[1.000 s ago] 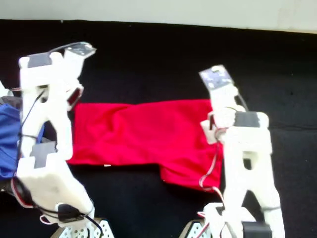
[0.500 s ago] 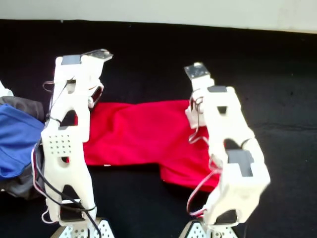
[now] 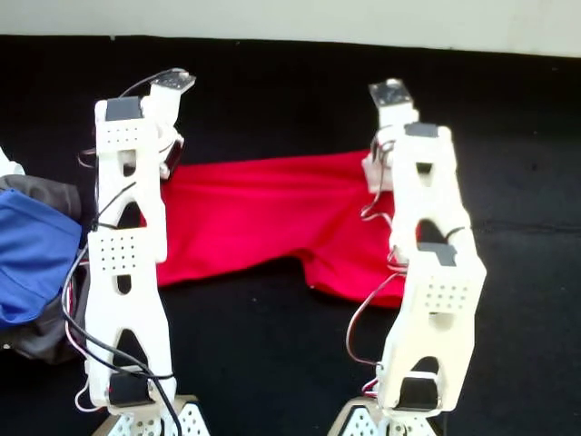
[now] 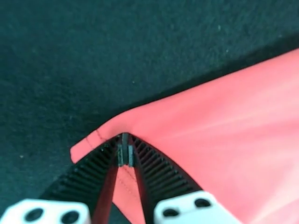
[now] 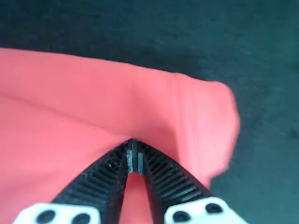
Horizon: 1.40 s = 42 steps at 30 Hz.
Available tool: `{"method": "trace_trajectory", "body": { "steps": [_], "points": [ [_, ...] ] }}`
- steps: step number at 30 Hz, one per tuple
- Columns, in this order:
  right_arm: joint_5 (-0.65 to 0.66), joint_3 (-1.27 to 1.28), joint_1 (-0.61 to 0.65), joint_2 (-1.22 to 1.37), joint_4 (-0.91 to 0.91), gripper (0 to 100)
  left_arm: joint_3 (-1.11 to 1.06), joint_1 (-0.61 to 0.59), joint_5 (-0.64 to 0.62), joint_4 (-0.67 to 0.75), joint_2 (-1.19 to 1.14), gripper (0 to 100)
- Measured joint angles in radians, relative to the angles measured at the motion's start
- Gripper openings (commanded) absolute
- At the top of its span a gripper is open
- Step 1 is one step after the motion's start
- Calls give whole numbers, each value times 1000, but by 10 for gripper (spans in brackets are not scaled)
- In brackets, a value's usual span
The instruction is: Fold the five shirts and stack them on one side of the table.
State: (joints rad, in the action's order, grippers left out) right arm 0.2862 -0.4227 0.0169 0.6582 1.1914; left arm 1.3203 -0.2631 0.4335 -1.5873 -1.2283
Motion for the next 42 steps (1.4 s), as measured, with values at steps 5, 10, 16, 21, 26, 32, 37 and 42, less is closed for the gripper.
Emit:
{"method": "trace_trajectory", "body": {
  "steps": [5,10,16,21,26,32,37,42],
  "points": [
    [0,-120,2,-3,183,5,161,-12,2,-132,-6,8],
    [0,-157,2,-80,295,5,193,-28,0,-180,2,8],
    [0,-157,6,-226,393,5,-181,-51,-5,-183,290,9],
    [0,-158,34,-331,462,5,-701,-41,-5,-166,635,9],
    [0,-158,84,-425,532,5,-1120,-38,-8,-32,822,9],
    [0,-126,149,-560,559,5,-1375,-37,-176,107,882,78],
    [0,-3,198,-661,559,5,-1441,-37,-267,150,884,166],
    [0,114,216,-697,559,5,-1447,-37,-279,224,884,136]
  ]
}}
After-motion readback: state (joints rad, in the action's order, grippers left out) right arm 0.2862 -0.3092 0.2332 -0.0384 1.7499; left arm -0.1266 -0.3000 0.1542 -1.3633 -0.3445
